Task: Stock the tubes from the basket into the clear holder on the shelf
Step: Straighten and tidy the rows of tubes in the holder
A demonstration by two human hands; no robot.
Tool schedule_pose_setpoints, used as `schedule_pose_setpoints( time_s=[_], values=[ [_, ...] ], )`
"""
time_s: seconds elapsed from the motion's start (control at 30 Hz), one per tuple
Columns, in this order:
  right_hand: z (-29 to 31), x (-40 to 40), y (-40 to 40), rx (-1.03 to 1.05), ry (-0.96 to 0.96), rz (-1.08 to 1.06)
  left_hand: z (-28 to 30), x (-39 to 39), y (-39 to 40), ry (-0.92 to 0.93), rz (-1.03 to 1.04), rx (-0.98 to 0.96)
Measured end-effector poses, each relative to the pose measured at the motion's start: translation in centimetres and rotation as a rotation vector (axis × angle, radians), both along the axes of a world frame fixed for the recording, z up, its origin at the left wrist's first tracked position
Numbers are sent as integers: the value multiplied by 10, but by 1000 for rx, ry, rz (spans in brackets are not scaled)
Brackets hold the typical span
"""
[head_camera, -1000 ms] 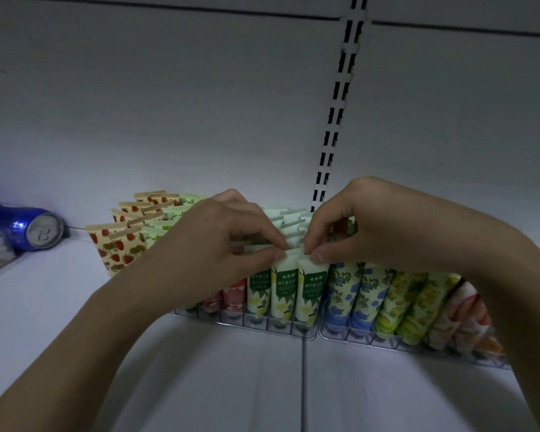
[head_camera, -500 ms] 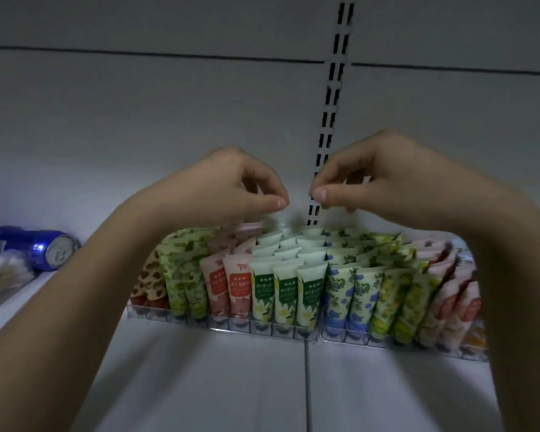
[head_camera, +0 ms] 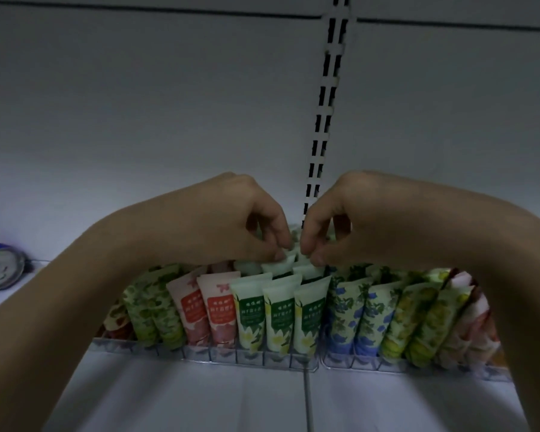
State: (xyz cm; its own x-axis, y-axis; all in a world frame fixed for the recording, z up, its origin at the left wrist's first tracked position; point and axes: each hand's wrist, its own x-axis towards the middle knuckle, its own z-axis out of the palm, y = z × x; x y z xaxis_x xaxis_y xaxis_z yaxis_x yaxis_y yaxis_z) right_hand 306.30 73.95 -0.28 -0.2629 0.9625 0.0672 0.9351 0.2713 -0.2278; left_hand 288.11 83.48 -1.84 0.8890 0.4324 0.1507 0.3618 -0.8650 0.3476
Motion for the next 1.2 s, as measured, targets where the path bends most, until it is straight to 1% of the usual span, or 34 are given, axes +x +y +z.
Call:
schedule_pose_setpoints(
  time_s=[0.13,0.3,0.43,0.6,0.7,0.83,0.93,1.1,1.2],
  values=[
    [-4,0,4,-4,12,-10,-1,1,0,5,-14,-2],
    [-3,1,3,-33,34,-8,-3,0,0,-36,-51,-57],
    [-1,2,2,-58,71,-21,0,0,-3,-18,-65,-67],
    [-1,2,2,-68,84,-21,11,-10,-1,-58,-19,-100],
    [0,5,2,-78,101,-20,17,-20,2,-17,26,-89],
    [1,8,2,-83,106,-17,17,-23,3,97,69,-85],
    [-1,8,3,-83,100,-19,14,-20,4,123,81,-88],
    [-3,8,4,-92,103,-17,11,-17,4,104,47,-78],
    [0,12,3,-57,125,-26,12,-18,4,38,34,-71]
  ],
)
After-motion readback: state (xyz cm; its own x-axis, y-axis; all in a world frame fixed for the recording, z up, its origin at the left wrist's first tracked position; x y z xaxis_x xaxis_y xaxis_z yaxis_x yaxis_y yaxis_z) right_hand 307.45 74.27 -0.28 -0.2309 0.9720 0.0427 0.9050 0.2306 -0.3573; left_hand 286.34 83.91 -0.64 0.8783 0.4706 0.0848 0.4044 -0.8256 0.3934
